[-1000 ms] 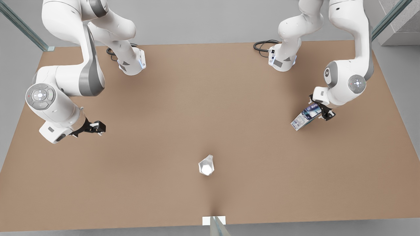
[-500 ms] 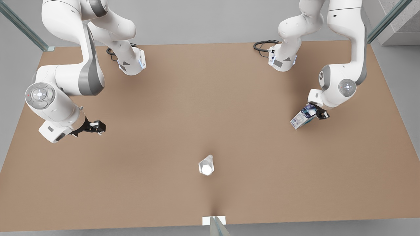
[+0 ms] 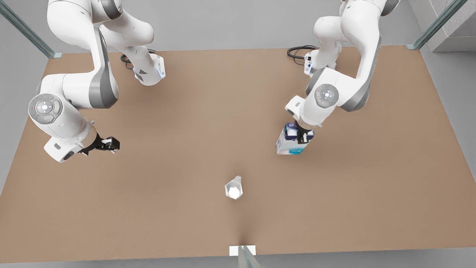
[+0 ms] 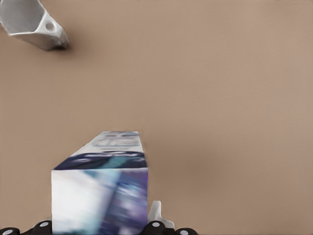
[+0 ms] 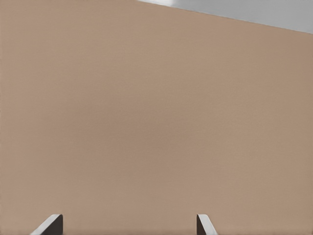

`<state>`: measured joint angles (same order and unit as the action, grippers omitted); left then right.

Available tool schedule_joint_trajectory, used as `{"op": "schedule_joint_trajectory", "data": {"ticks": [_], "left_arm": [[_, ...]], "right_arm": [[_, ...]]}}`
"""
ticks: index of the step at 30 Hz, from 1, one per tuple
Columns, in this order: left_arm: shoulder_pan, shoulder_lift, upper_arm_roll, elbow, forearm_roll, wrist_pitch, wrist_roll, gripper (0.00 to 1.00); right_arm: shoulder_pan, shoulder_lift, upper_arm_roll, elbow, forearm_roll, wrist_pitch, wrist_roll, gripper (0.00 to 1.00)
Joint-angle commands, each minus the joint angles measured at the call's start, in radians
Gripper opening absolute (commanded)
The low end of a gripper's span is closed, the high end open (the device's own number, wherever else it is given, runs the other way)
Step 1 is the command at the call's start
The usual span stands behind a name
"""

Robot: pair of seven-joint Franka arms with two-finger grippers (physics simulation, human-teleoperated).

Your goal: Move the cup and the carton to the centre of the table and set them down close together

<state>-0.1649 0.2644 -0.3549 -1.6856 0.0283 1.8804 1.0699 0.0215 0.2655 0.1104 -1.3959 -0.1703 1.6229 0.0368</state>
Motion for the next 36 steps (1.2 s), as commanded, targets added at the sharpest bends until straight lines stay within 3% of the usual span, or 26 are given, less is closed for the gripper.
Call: {"op": "schedule_joint_trajectory", "data": {"ticks": [1,7,14,20,26,36], "left_arm": [[-0.033,0.013,0.001,0.015,0.001,-0.003,0.001,0.57],[-0.177,0.076,0.001,0.047,0.031,-0.006,-0.139,0.57],[-0.331,0.239,0.013,0.207,0.031,0.002,-0.323,0.58],[-0.407,0.342,0.111,0.348,0.031,0.003,-0.324,0.58],[-0.443,0.374,0.114,0.349,0.033,0.039,-0.327,0.58],[-0.617,0.455,0.254,0.431,0.031,0.040,-0.378,0.60]], "right_arm": [[0.000,0.001,0.000,0.000,0.000,0.000,0.000,1.00],[0.000,0.001,0.000,0.000,0.000,0.002,0.000,1.00],[0.000,0.001,0.000,0.000,0.000,0.002,0.000,1.00],[0.000,0.001,0.000,0.000,0.000,0.003,0.000,1.00],[0.000,0.001,0.000,0.000,0.000,0.003,0.000,1.00],[0.000,0.000,0.000,0.000,0.000,0.000,0.000,1.00]]}}
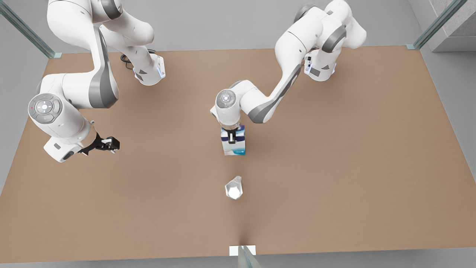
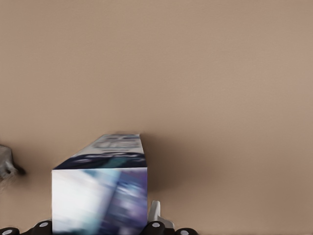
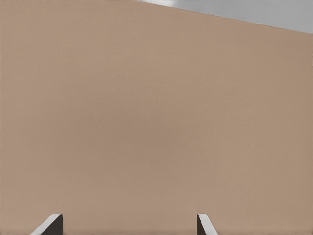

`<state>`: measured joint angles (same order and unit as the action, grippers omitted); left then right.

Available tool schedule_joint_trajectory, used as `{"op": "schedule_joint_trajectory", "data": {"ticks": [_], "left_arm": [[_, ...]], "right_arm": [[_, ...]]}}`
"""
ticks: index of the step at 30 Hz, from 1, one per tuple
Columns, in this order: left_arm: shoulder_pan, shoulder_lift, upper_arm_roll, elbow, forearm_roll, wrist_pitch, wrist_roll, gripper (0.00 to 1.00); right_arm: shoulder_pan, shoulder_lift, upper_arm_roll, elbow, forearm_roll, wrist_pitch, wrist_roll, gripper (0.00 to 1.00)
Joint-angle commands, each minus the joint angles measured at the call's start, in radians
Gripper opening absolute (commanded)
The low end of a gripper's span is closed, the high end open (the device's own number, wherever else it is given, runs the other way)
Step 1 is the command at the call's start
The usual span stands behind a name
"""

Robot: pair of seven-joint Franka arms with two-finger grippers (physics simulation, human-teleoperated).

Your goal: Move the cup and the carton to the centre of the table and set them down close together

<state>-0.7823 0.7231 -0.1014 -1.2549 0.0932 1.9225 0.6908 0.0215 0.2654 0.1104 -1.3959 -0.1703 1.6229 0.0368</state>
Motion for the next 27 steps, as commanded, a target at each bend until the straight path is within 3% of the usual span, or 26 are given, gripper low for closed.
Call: {"op": "schedule_joint_trajectory", "data": {"ticks": [1,2,12,17,19,24,27], "left_arm": [[0.000,0.004,0.002,0.000,-0.033,-0.002,0.001,0.67],[0.000,0.006,0.002,0.000,-0.033,-0.002,-0.004,0.99],[0.009,-0.017,-0.001,0.002,-0.040,-0.017,-0.001,1.00],[0.026,-0.194,-0.001,0.003,-0.187,-0.195,0.001,1.00],[0.080,-0.235,0.000,0.017,-0.230,-0.237,-0.126,1.00],[0.461,-0.355,0.000,0.000,-0.214,-0.431,-0.692,1.00],[0.555,-0.418,0.002,-0.003,-0.122,-0.513,-0.778,1.00]], "right_arm": [[0.000,0.000,0.000,0.000,0.000,0.000,0.000,1.00],[0.000,0.000,0.000,0.000,0.000,0.000,0.000,1.00],[0.002,0.001,0.000,0.000,0.000,0.005,0.002,1.00],[0.002,0.000,0.000,0.000,0.000,0.003,0.002,1.00],[0.002,0.000,0.000,0.002,0.000,0.002,0.002,1.00],[0.000,0.001,0.000,0.000,0.012,0.005,0.002,1.00],[0.002,0.001,-0.001,0.000,0.012,0.005,0.002,1.00]]}}
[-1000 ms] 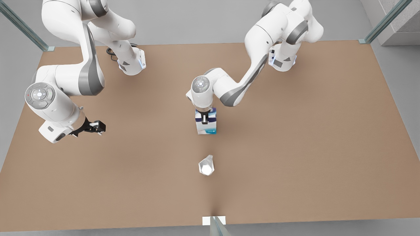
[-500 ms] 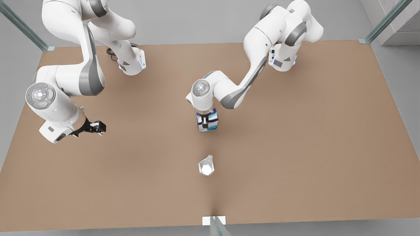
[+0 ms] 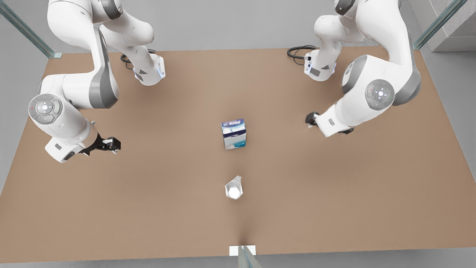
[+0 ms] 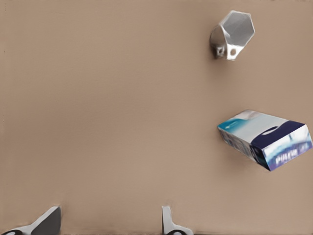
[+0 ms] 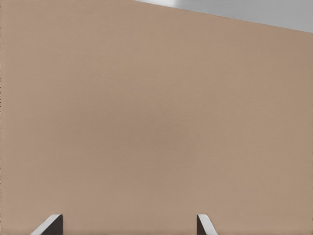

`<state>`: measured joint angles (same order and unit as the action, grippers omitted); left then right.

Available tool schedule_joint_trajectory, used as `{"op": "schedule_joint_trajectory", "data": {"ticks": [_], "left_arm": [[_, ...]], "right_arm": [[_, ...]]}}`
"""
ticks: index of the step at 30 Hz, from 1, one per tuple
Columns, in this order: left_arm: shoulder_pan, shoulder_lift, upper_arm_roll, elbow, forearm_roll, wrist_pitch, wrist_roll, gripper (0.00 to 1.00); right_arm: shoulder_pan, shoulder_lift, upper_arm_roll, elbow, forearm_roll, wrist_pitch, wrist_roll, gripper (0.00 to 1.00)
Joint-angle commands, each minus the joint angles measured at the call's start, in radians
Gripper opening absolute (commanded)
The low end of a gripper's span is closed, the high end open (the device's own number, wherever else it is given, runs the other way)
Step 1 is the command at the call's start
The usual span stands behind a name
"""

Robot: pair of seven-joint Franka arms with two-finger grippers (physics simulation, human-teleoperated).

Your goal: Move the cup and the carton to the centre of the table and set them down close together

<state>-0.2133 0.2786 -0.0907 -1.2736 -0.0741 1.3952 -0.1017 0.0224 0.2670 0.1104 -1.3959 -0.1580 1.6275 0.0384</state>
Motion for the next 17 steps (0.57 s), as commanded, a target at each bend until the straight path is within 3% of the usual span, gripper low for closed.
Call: {"op": "schedule_joint_trajectory", "data": {"ticks": [1,2,5,17], "left_arm": [[-0.008,-0.018,0.040,-0.007,0.048,-0.010,-0.003,1.00],[-0.015,-0.030,0.100,-0.004,0.053,-0.042,0.002,1.00],[0.034,-0.042,0.140,-0.006,0.082,-0.055,0.005,1.00],[0.100,-0.021,0.135,-0.015,0.134,-0.035,0.030,1.00]], "right_arm": [[-0.001,0.000,0.000,0.000,0.000,0.000,0.000,1.00],[0.001,0.000,-0.001,0.000,0.000,0.000,0.000,1.00],[-0.001,0.000,0.000,0.000,0.000,0.000,0.000,1.00],[0.001,0.000,0.000,0.002,0.000,0.003,0.000,1.00]]}}
